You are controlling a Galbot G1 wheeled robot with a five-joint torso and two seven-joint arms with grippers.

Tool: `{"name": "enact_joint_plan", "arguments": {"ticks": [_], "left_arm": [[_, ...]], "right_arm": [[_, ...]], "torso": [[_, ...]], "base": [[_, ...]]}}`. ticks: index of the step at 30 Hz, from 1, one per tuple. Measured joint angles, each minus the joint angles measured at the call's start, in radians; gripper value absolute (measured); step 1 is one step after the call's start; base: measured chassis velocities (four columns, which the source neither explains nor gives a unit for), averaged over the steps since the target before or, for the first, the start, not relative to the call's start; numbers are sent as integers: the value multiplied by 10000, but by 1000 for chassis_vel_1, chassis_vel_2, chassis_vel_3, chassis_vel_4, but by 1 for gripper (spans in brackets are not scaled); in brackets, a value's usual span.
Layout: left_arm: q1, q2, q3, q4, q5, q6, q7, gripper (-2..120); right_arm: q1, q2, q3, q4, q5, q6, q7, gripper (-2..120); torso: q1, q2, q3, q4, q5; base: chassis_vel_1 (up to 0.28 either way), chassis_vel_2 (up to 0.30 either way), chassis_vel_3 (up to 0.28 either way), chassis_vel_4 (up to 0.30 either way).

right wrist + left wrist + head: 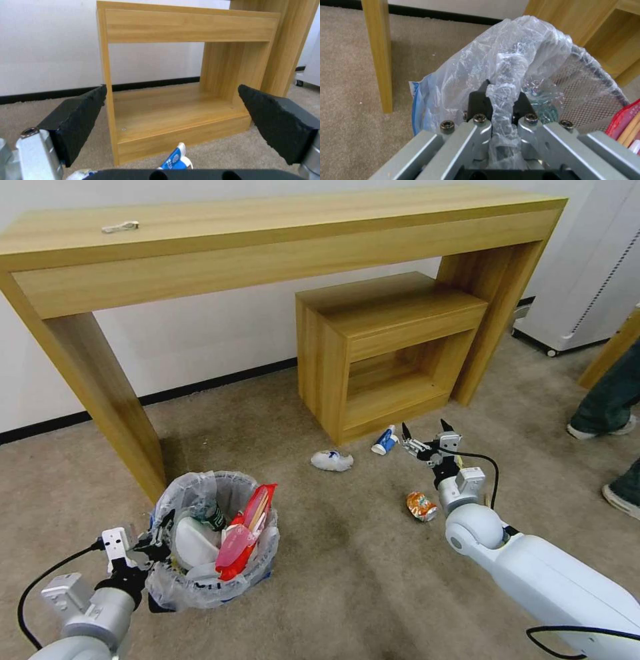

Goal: Pick up the trash bin and place the garbage on the floor into it.

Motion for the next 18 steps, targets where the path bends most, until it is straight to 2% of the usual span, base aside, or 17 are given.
{"name": "enact_joint_plan", "arguments": {"ticks": [18], "left_arm": [[45, -70, 1, 39, 133, -26, 74, 3]], "right_arm": [[-352, -26, 250, 72, -4, 119, -105, 100]], "torso": [[0, 0, 0, 0, 0]], "base": [[0, 0, 0, 0]]}}
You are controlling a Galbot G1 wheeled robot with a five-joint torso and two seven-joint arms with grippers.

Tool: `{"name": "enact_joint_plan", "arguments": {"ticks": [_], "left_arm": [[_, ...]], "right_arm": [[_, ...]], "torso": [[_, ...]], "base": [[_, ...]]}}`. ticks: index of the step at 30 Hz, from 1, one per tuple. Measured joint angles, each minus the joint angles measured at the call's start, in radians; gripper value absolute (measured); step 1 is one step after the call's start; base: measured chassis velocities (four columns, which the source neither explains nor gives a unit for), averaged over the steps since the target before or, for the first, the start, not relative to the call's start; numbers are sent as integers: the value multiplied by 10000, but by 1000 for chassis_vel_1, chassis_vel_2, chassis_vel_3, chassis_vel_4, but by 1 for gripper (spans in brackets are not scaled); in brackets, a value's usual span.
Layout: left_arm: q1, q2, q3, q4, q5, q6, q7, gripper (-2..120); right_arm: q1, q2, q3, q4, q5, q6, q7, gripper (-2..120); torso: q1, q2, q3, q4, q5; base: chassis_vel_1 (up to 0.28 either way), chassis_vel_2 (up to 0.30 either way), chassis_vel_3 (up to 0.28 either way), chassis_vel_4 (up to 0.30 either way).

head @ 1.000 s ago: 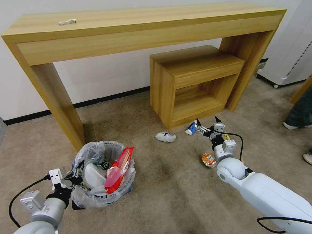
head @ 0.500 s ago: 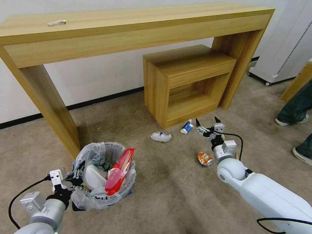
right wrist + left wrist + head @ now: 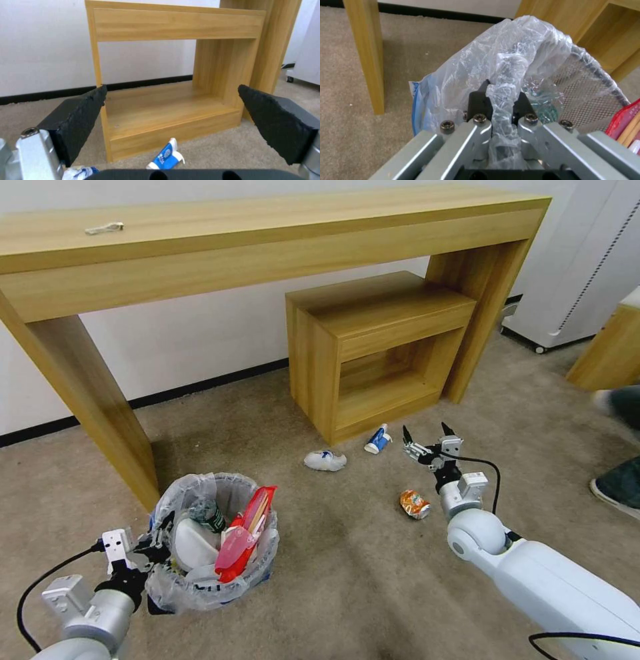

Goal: Pick up the trash bin and place the garbage on the floor into it.

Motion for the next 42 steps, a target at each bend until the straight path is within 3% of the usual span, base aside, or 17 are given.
{"name": "enact_joint_plan", "arguments": {"ticks": [31, 42], "left_arm": [[19, -203, -26, -20, 115, -16, 34, 3], [-4, -193, -15, 28, 105, -34, 48, 3]], "right_arm": [[-12, -21, 63, -122, 148, 95, -171, 100], [-259, 114, 378, -490, -629, 775, -576, 100]], "torso": [[0, 0, 0, 0, 0], [0, 0, 0, -1, -1]], "base": [[-3, -4, -2, -4], [-29, -30, -32, -32]]}}
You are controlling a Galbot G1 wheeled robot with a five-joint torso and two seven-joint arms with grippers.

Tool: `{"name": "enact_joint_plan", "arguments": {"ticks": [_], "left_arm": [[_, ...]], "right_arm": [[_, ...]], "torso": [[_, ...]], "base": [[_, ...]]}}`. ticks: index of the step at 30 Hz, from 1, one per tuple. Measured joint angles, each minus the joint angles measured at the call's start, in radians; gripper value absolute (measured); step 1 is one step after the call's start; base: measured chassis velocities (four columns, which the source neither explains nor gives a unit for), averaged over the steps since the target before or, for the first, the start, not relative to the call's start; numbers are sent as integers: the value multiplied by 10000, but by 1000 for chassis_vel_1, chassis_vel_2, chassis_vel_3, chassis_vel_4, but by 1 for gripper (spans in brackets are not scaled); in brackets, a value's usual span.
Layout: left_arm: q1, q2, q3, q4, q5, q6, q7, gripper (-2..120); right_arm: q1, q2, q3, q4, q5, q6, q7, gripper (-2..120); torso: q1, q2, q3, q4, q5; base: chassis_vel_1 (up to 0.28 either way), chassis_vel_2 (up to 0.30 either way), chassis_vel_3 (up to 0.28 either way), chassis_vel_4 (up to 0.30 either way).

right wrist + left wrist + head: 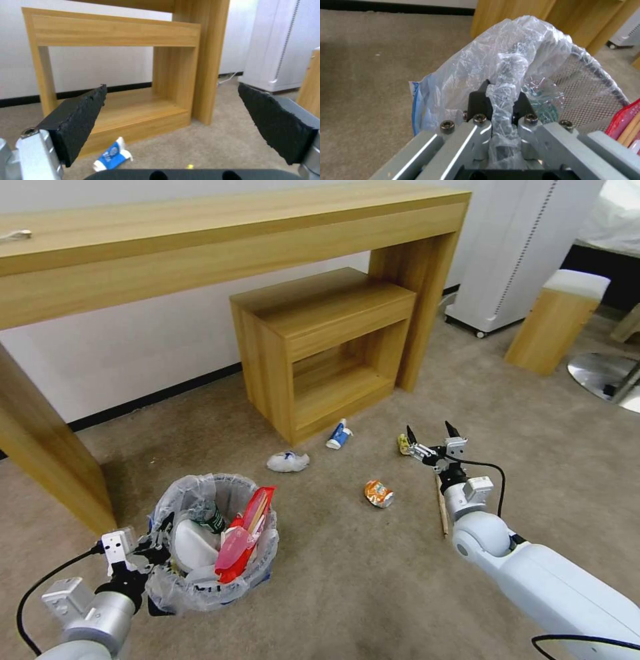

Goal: Pick up the trash bin and place the garbage on the floor into it.

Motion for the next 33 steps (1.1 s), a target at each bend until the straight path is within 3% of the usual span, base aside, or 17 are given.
{"name": "enact_joint_plan", "arguments": {"ticks": [9, 33], "left_arm": [[-11, 115, 1, -11, -174, -8, -67, 3], [-141, 221, -202, 7, -406, 10, -211, 3]], "right_arm": [[-93, 133, 168, -322, -1043, 513, -56, 100], [191, 397, 175, -480, -1497, 683, 394, 100]], "torso": [[0, 0, 0, 2, 1], [1, -1, 0, 1, 1]], "base": [[0, 0, 0, 0], [0, 0, 0, 0]]}}
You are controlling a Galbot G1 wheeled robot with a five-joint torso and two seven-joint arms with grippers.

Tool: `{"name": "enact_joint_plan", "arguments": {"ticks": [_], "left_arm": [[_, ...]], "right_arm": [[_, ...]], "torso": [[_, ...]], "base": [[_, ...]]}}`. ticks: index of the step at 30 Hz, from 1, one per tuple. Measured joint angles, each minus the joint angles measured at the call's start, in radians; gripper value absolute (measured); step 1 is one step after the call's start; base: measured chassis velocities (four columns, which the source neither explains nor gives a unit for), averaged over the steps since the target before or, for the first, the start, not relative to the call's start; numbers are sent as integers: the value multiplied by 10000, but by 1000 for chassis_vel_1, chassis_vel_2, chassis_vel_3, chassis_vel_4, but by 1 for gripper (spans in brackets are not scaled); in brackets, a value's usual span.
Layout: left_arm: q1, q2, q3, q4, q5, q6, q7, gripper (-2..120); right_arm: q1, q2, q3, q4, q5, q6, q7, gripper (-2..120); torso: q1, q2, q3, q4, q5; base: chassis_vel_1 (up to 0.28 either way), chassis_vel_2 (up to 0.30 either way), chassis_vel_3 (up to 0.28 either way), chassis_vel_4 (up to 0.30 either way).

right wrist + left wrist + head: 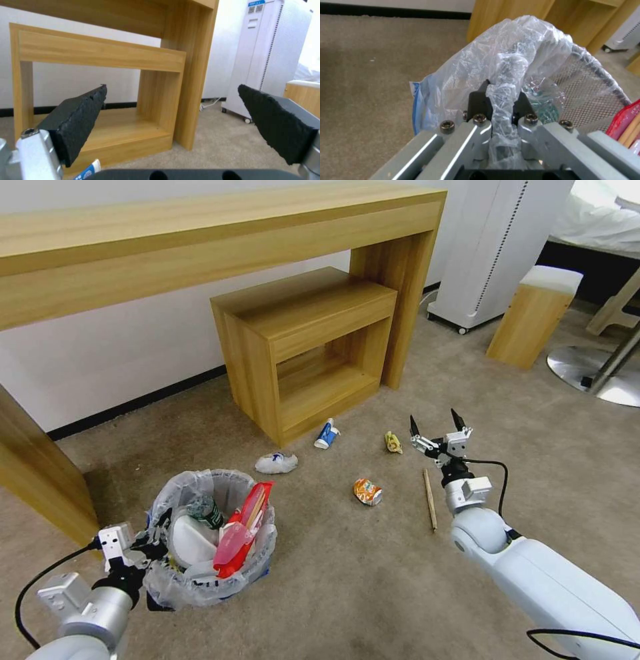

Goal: Pick up the trash bin and place the garbage on the floor into it.

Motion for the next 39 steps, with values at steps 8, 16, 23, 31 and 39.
{"name": "enact_joint_plan", "arguments": {"ticks": [8, 16, 23, 31, 39], "left_arm": [[78, -12, -323, -7, 41, 105, -168, 3], [109, 25, -532, 51, 128, 131, -182, 3], [65, -15, -517, 108, 132, 133, -183, 3], [14, -5, -506, 157, 111, 132, -183, 3], [-29, -22, -467, 195, 108, 108, -179, 3]], "right_arm": [[64, -18, -115, 32, 155, -4, -34, 100], [170, 57, -215, 5, 234, -76, -71, 100], [260, 135, -326, -103, 249, -43, -79, 100], [342, 181, -430, -203, 319, 17, -111, 100], [461, 230, -528, -314, 324, 108, -190, 100]], "torso": [[0, 0, 0, 0, -1], [-1, 0, 0, 0, 0], [-1, 0, 0, 1, 0], [-1, 1, -1, 0, 2], [1, 0, 2, 0, 0]], "base": [[0, 0, 0, 0], [0, 0, 0, 0], [0, 0, 0, 0], [-77, 58, 77, -61], [-148, 149, 153, -147]]}}
